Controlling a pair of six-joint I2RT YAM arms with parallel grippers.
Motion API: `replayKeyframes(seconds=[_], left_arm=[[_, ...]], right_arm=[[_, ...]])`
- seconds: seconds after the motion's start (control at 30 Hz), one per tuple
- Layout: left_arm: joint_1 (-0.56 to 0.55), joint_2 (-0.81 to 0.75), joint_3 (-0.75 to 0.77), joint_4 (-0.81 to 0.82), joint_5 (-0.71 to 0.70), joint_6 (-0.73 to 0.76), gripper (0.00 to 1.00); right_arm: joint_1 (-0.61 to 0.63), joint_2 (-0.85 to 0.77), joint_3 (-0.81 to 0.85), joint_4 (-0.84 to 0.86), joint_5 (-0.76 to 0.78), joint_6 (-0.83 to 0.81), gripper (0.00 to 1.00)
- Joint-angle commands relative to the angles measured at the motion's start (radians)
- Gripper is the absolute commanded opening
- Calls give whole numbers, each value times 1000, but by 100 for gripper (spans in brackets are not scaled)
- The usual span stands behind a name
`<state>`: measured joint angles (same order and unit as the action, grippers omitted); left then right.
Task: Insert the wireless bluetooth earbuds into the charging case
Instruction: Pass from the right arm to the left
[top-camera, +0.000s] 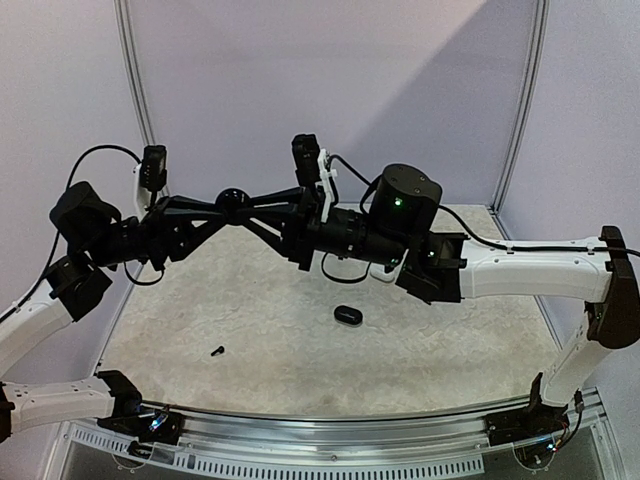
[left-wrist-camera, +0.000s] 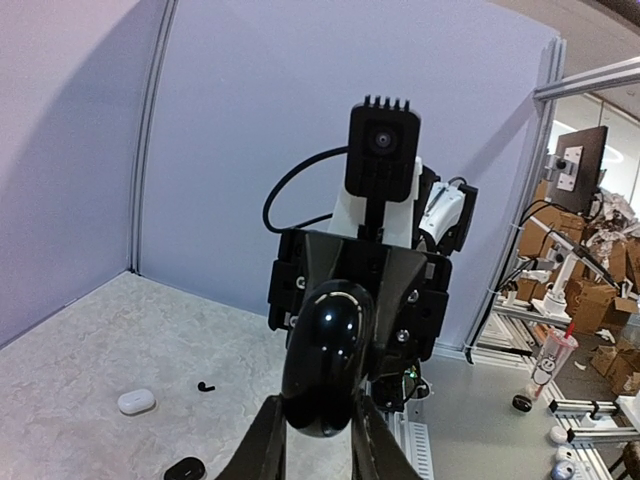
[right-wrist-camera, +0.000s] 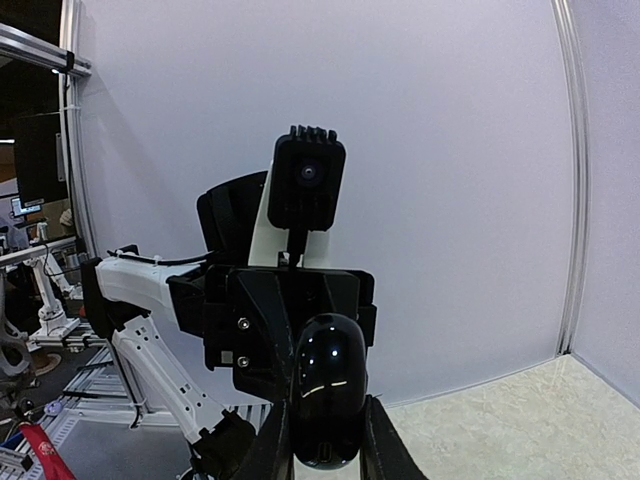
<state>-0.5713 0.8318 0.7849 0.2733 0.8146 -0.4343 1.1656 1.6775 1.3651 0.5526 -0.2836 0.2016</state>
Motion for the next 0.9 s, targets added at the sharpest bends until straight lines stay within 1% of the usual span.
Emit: replayKeyframes(seconds=[0.0,0.1,0.23,0.27,0.3,0.33,0.37,0.47,0.5,0.53,0.57,0.6,0.67,0.7,0.73,0.87], left_arm=[[-30,18,20,32,57,9,22],[-35,22,19,38,72,14,25],[-39,23,19,49,89,11,25],[-41,23,20,50,95,10,22],[-41,23,20,50,98,11,14],[-41,22,20,47,99,12,3],[-41,19,20,42,95,13,0],[-41,15,22,20,98,22,0],[-41,13,25,-17,96,37,0],[-41,12,32,-64,88,68,0],[-41,8,42,-140,71,110,0],[-41,4,56,-225,46,170,0],[-41,2,88,-424,26,335,0],[-41,1,106,-512,20,433,0],[-41,2,125,-611,18,529,0],[-43,14,201,-927,-35,882,0]], right_arm=[[2,46,33,-47,-3,4,0],[1,51,38,-45,-15,9,0],[1,56,43,-45,-12,13,0],[1,56,42,-45,-12,13,0],[1,56,42,-46,-12,11,0],[1,57,42,-47,-11,10,0],[1,57,42,-50,-10,11,0],[2,54,42,-76,1,7,1],[2,52,42,-95,8,6,10],[1,49,42,-118,15,1,21],[1,40,42,-148,16,-8,30],[1,32,42,-183,18,-17,39],[1,-1,44,-268,23,-53,59],[0,-15,48,-321,28,-68,65],[0,-34,55,-388,31,-101,67],[1,-98,123,-710,37,-217,68]])
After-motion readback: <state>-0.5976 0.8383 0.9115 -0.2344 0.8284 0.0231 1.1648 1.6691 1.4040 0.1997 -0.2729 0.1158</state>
